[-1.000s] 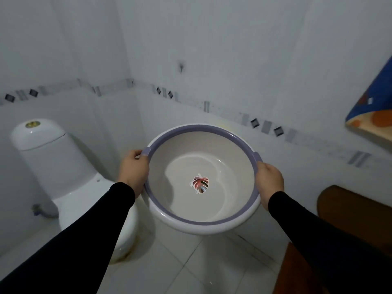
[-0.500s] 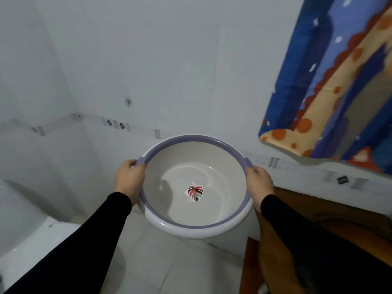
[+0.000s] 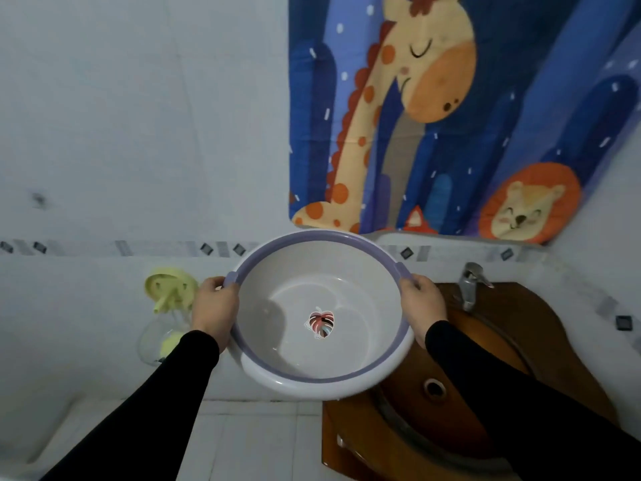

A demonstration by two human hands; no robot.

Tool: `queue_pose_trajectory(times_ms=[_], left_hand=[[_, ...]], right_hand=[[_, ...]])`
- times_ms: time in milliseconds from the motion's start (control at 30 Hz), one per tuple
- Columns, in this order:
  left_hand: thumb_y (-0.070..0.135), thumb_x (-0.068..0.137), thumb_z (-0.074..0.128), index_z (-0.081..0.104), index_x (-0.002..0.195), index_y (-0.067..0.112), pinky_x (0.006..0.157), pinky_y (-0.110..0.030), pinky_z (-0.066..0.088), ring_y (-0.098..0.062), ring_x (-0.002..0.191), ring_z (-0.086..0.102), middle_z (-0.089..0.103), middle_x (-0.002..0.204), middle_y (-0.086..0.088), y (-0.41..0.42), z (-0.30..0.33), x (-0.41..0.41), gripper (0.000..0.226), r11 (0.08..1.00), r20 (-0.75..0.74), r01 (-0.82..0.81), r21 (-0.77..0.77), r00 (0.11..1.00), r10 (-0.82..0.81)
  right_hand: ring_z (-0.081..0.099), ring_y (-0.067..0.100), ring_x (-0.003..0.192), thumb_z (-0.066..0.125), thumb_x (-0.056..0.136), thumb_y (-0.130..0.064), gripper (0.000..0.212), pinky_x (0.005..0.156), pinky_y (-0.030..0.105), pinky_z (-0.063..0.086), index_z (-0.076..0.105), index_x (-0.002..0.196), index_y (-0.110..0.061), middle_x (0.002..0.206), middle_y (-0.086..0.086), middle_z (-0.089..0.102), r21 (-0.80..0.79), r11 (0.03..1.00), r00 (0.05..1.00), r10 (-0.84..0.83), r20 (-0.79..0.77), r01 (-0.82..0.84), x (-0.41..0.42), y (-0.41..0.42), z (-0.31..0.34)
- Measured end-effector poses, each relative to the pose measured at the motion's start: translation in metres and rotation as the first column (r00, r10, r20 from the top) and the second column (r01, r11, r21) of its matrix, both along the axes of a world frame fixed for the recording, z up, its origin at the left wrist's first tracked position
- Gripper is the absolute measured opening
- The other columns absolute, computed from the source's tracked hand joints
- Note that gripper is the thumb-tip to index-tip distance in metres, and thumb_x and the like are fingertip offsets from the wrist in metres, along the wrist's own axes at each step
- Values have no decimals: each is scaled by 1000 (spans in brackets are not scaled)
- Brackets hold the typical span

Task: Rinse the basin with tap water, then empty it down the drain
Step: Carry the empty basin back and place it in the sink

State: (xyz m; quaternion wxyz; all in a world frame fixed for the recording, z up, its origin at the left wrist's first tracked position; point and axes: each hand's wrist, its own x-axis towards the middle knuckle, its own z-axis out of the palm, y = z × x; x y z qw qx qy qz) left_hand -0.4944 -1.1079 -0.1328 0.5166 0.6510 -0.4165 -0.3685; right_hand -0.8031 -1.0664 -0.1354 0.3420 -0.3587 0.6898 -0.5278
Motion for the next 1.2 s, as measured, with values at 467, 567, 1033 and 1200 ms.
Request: queue_pose_trajectory(times_ms=[467,567,1033,1200], left_hand=[[47,93,48,54,101,18,75,-36,49,-23,77,59,59,81,3,8,-58,-153,30,981,264,135,136,950,-168],[45,94,49,56,101,12,77,-37,50,-31,85,61,65,91,-9,7,-71,-179,34,975,298,138,176,936,-187],[43,98,42,55,121,11,76,-38,46,-28,92,57,62,104,-8,-9,-125,-253,41,910,345,192,368,881,-325],[45,98,41,57,120,14,79,-40,49,-28,94,60,64,105,-6,-22,-137,-271,41,857,284,276,435,861,-422]], right_hand=[[59,21,89,37,98,-43,30,88,47,49,52,116,-24,95,-2,60,199,980,998,12,-57,-1,-152,61,-55],[58,19,88,38,98,-37,30,87,46,49,51,121,-23,96,-4,60,251,967,997,50,-53,-35,-179,65,-72],[58,21,94,41,95,-46,41,87,43,50,49,131,-28,100,-6,60,466,884,997,8,83,-45,-247,66,-144],[57,25,100,41,95,-46,44,91,45,49,47,135,-27,104,-2,57,526,850,992,-97,87,37,-254,70,-164]])
